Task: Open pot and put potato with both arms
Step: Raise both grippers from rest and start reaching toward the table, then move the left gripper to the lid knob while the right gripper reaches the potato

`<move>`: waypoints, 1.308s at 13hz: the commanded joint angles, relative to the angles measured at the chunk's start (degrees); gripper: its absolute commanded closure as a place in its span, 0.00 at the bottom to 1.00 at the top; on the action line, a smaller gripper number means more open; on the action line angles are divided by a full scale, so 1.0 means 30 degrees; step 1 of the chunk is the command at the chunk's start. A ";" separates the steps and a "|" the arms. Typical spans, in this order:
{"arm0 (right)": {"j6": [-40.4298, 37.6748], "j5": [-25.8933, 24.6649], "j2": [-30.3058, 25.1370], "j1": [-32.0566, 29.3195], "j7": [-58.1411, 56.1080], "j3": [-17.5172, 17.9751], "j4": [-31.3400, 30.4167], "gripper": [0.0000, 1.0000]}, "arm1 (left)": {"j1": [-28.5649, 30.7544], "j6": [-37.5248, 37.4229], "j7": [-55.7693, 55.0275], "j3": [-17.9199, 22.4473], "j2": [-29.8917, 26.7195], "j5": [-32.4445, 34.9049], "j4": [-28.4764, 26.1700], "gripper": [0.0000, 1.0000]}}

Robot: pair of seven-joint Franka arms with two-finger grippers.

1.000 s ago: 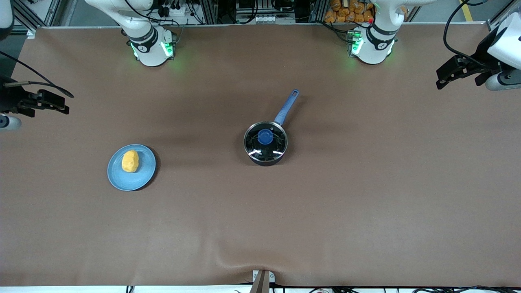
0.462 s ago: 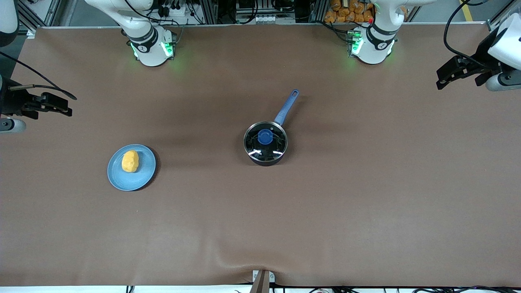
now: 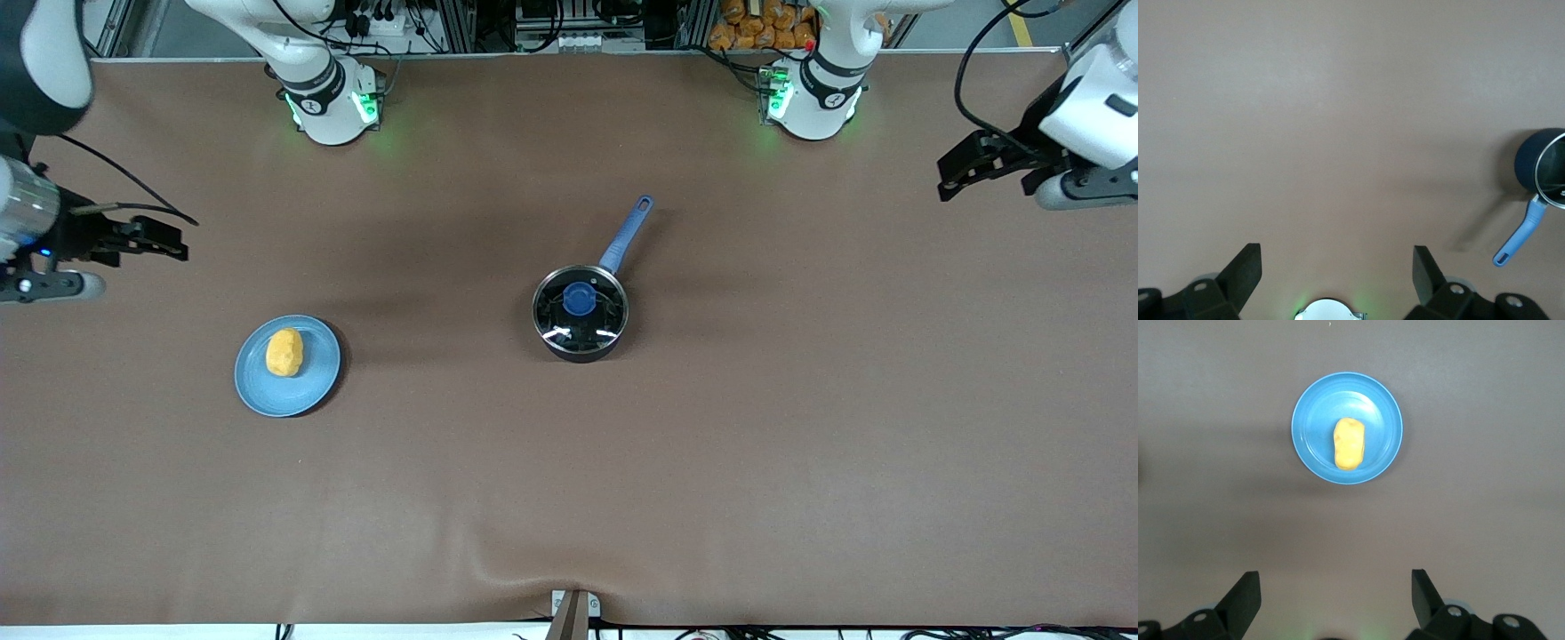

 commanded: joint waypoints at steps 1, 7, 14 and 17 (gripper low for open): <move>0.2597 0.0128 -0.0385 0.0291 0.0691 0.0119 -0.2577 0.00 | -0.1087 -0.0348 -0.0513 -0.0217 0.1607 -0.0362 0.1342 0.00; 1.0417 0.0128 0.1897 0.0176 0.0723 0.0119 -0.6361 0.00 | -0.6125 0.1314 -0.8153 -0.0335 0.6004 -0.0363 0.3808 0.00; 1.7107 0.0128 0.5768 0.0351 0.0781 0.0119 -0.7974 0.00 | -1.0521 0.7057 -1.5945 -0.0277 0.9987 -0.0304 0.3866 0.00; 1.7545 0.0128 0.6150 0.0321 0.0781 0.0119 -0.7975 0.00 | -1.1783 0.8905 -1.8823 -0.0130 1.1571 0.0133 0.3808 0.00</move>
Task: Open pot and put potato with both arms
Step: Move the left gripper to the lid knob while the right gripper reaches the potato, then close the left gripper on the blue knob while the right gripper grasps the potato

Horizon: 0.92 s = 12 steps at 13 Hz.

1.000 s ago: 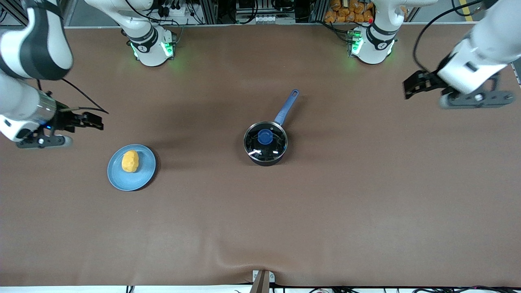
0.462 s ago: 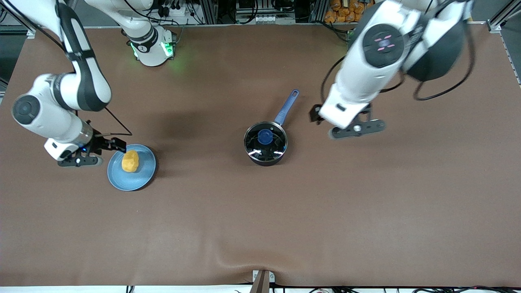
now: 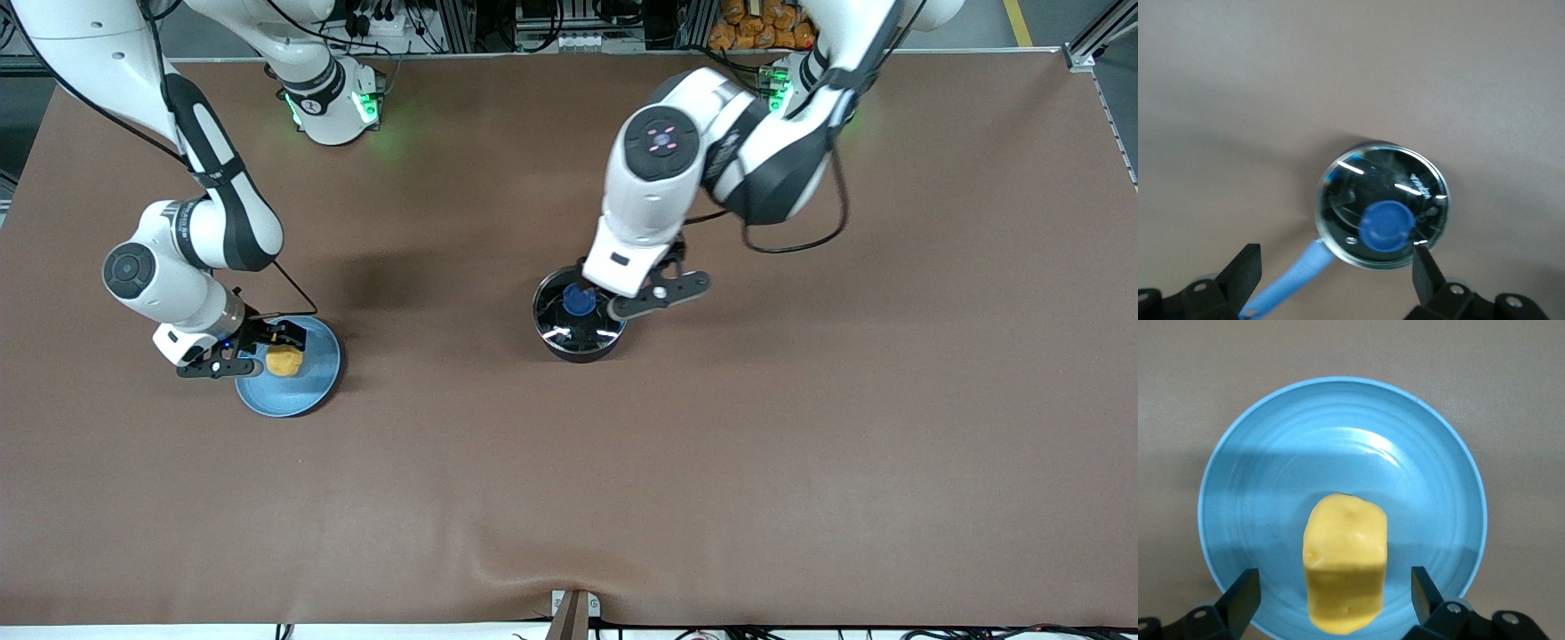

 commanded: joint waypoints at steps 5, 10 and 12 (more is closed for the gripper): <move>0.2649 0.0094 0.1476 -0.0074 0.0105 0.0017 -0.0306 0.00 | -0.1553 0.3360 -0.1185 0.0281 0.2989 0.1003 0.0630 0.00; 0.2649 0.0094 0.1476 -0.0074 0.0105 0.0017 -0.0306 0.43 | -0.1878 0.4392 0.0041 0.0222 0.3638 0.2528 0.0543 0.00; 0.2620 0.0094 0.1447 -0.0104 0.0105 0.0017 -0.0306 0.66 | -0.1849 0.4392 0.0895 0.0193 0.3609 0.2528 0.0397 0.00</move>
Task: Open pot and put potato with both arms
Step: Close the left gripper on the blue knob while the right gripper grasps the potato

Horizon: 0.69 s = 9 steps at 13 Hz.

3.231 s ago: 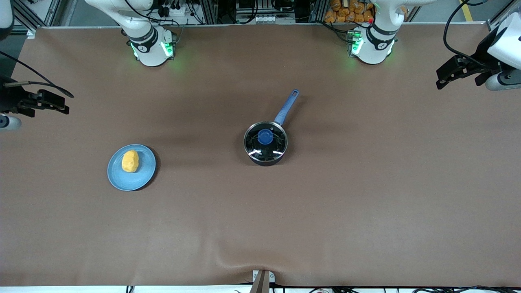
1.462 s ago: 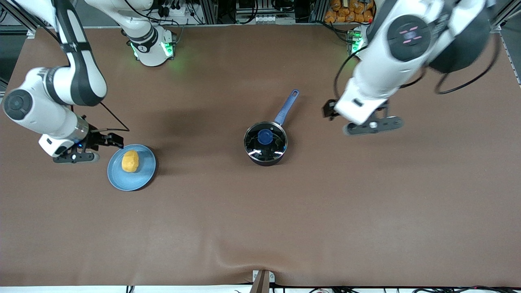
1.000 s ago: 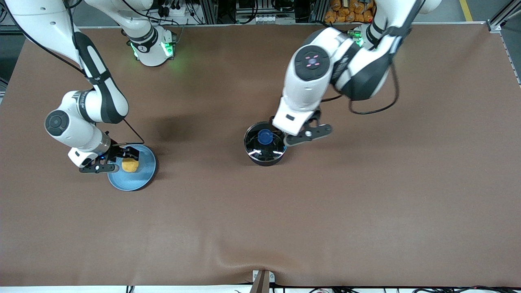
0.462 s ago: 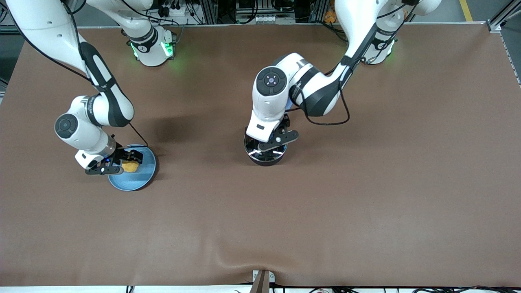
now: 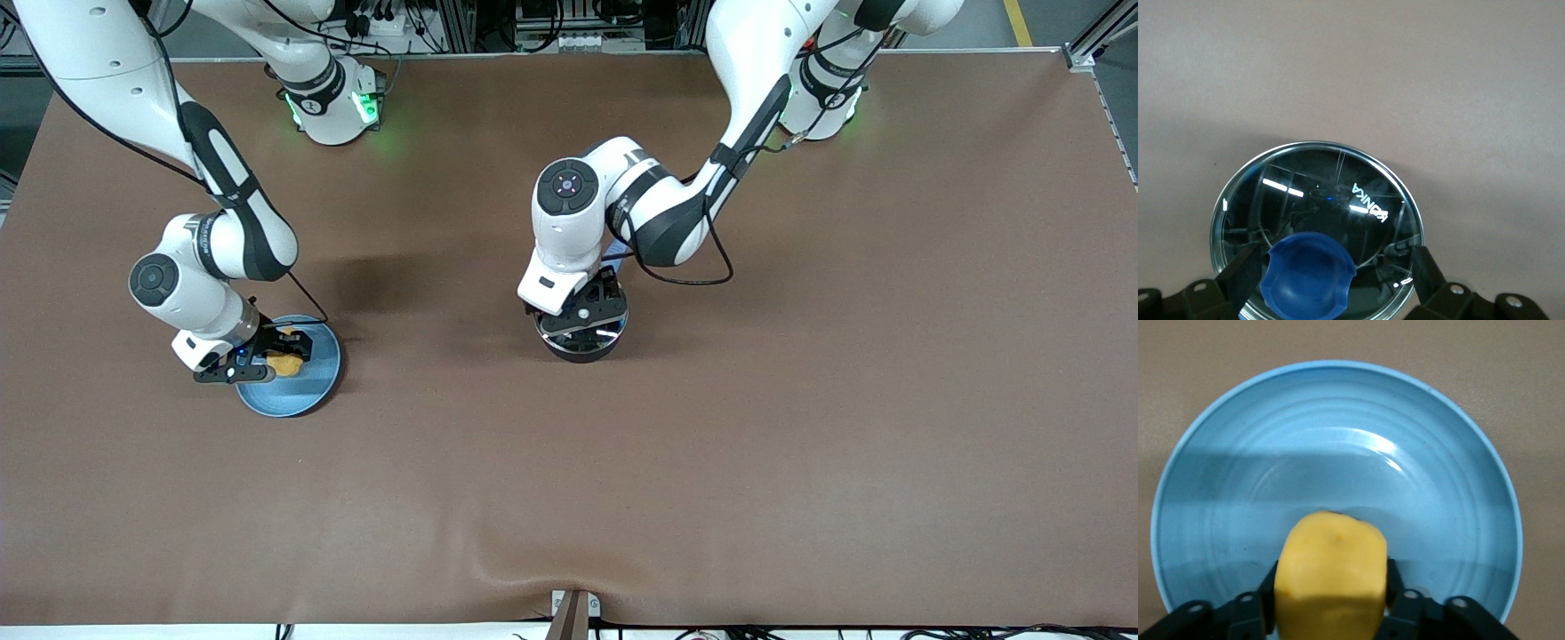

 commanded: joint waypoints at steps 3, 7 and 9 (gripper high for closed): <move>0.0337 0.0088 -0.0162 -0.0094 0.0012 0.0049 -0.0182 0.81 | -0.0127 -0.0090 0.1668 0.0105 0.0046 0.0459 -0.0280 0.00; 0.0307 0.0088 -0.0191 -0.0094 0.0012 0.0049 -0.0182 0.83 | -0.0302 -0.0090 0.2845 0.0105 -0.0159 0.0459 -0.0869 0.00; 0.0278 0.0088 -0.0162 -0.0094 0.0012 0.0049 -0.0182 0.83 | -0.0302 -0.0090 0.3225 0.0076 -0.0159 0.0488 -0.0868 0.00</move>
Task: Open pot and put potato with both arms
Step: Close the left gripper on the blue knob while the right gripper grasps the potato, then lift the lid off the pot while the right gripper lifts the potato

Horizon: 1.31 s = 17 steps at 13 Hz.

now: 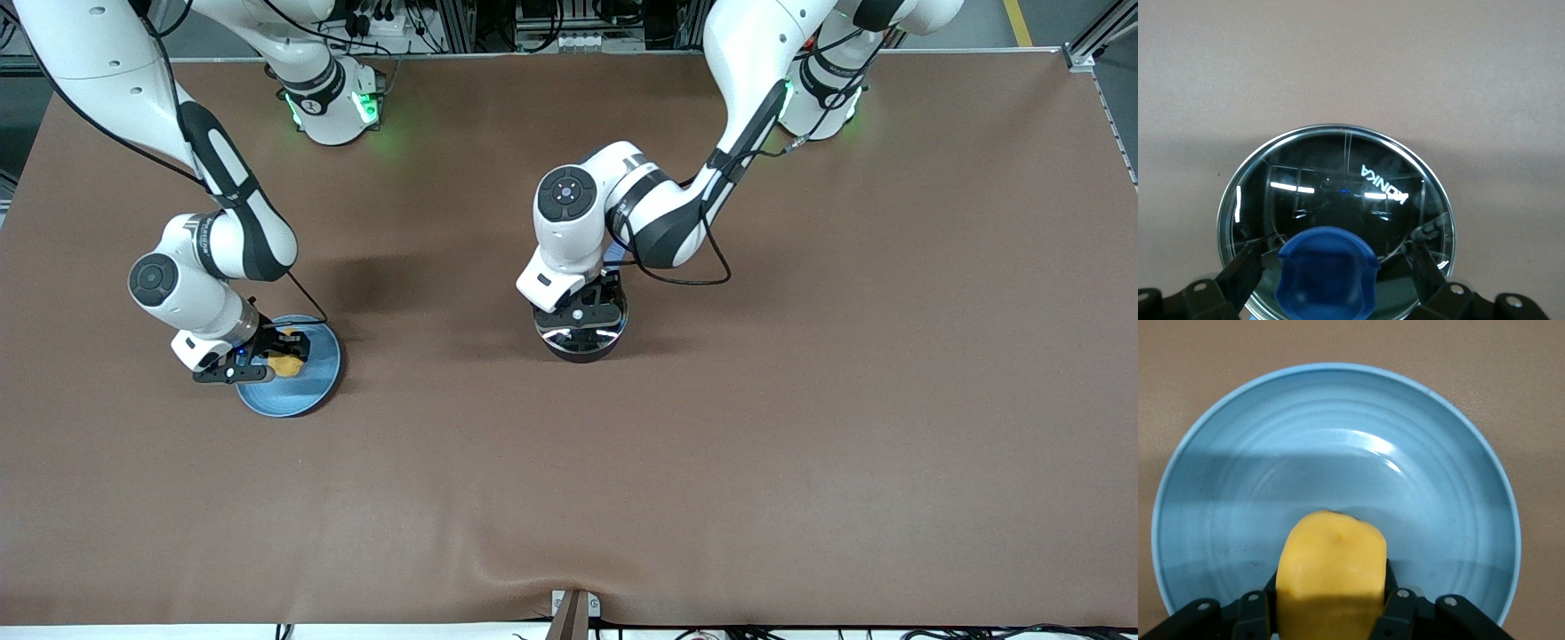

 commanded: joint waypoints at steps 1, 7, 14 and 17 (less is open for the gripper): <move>0.0277 0.0087 -0.0150 -0.0092 0.0007 0.0050 -0.0191 0.83 | -0.0162 -0.0055 0.0821 0.0075 -0.0228 0.0460 -0.0142 0.00; 0.0306 0.0087 -0.0150 -0.0092 0.0007 0.0050 -0.0191 0.83 | -0.0045 -0.0201 0.2613 0.0017 -0.0375 0.0401 -0.0142 0.77; 0.0161 0.0087 -0.0382 -0.0121 -0.0023 0.0050 -0.0191 0.92 | 0.0715 -0.2773 0.2612 0.0046 -0.3298 0.0284 -0.0376 1.00; -0.1299 0.0058 -0.2017 0.0025 -0.0256 0.0050 0.0042 0.98 | 0.2380 -0.4153 0.3021 0.0046 -0.4853 0.0342 -0.0434 1.00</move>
